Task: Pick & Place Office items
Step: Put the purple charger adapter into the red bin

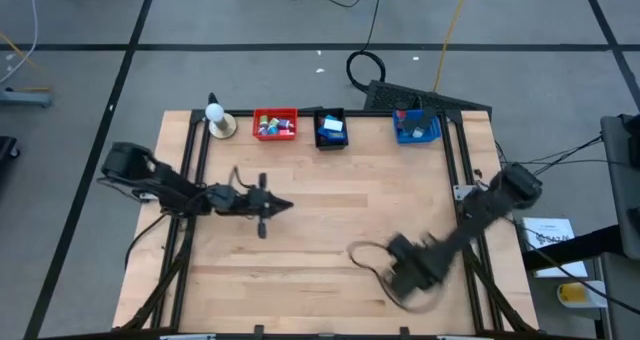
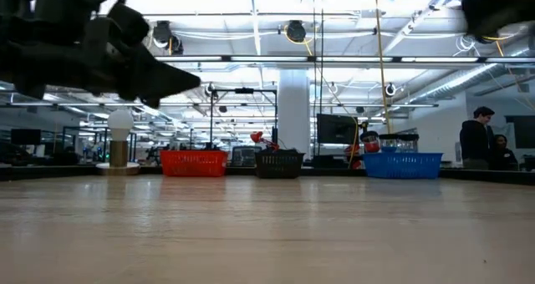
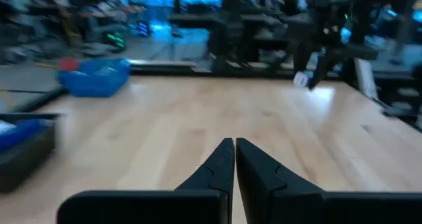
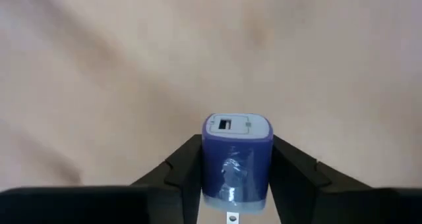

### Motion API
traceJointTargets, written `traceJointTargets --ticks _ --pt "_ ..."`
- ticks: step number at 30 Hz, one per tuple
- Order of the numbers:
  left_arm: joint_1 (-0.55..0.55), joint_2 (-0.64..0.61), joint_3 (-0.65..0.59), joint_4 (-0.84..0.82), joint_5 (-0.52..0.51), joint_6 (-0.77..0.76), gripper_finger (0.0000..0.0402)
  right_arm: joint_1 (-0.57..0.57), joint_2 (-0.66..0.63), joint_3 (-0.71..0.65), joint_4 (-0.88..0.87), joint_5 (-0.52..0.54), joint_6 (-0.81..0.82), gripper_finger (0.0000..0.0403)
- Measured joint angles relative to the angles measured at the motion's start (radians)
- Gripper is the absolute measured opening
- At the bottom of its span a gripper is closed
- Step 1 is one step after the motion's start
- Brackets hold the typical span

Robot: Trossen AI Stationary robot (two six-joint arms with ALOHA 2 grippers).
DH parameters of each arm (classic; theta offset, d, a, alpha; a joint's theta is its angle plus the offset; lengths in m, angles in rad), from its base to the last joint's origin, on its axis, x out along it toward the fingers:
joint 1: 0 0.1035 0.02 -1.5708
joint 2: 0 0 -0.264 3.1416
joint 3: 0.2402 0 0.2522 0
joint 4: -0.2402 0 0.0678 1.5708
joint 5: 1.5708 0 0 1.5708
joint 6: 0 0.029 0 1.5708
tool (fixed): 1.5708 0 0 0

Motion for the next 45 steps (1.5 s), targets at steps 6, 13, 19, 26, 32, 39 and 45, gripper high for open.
traceJointTargets --ticks 6,13,19,26,32,39,45 --pt "0.003 -0.145 -0.117 0.003 -0.08 -0.004 0.0024 -0.393 0.0 0.0 0.173 0.117 -0.657 0.0125" --pt "0.025 -0.163 -0.143 -0.004 -0.106 -0.011 0.0024 -0.699 0.097 0.009 0.582 0.041 -1.255 0.0125" --pt "0.044 -0.163 -0.141 -0.038 -0.106 -0.02 0.0024 -0.748 0.22 0.071 0.765 0.01 -1.505 0.0125" --pt "0.047 -0.163 -0.14 -0.055 -0.107 -0.031 0.0024 -0.739 0.319 0.134 0.849 0.012 -1.62 0.0128" --pt "0.047 -0.163 -0.14 -0.071 -0.106 -0.047 0.0024 -0.738 0.33 0.135 0.946 0.039 -1.628 0.0207" --pt "0.047 -0.162 -0.071 -0.263 -0.087 -0.109 0.0024 -0.707 0.237 0.136 0.901 0.061 -1.634 0.0263" --pt "0.038 -0.162 0.109 -0.617 -0.075 -0.111 0.0032 -0.644 0.077 -0.067 0.885 0.144 -1.608 0.019"
